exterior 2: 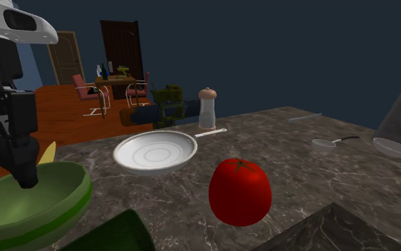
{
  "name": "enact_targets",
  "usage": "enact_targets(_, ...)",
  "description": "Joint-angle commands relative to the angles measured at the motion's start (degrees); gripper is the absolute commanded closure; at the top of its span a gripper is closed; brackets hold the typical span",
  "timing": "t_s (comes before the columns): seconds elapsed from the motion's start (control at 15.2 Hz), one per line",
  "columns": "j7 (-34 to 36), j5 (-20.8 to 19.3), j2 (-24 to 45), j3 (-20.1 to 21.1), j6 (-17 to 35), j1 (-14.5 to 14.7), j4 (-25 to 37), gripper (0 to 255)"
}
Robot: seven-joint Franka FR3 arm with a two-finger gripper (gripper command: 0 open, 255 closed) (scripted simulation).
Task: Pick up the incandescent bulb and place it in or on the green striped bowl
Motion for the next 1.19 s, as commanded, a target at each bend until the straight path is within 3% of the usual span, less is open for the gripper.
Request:
enact_targets(0.0,0.00,0.00,0.00,0.00,0.01,0.00,0.00,255)
enact_targets(0.07,0.00,0.00,0.00,0.00,0.01,0.00,0.00,0)
enact_targets(0.4,0.00,0.00,0.00,0.00,0.01,0.00,0.00,0)
enact_targets(0.66,1.12,-1.88,1.91,-1.10,-6.49,-1.15,8.19,0)
enact_targets(1.12,1.12,-1.88,1.91,-1.10,-6.49,-1.14,8.19,0)
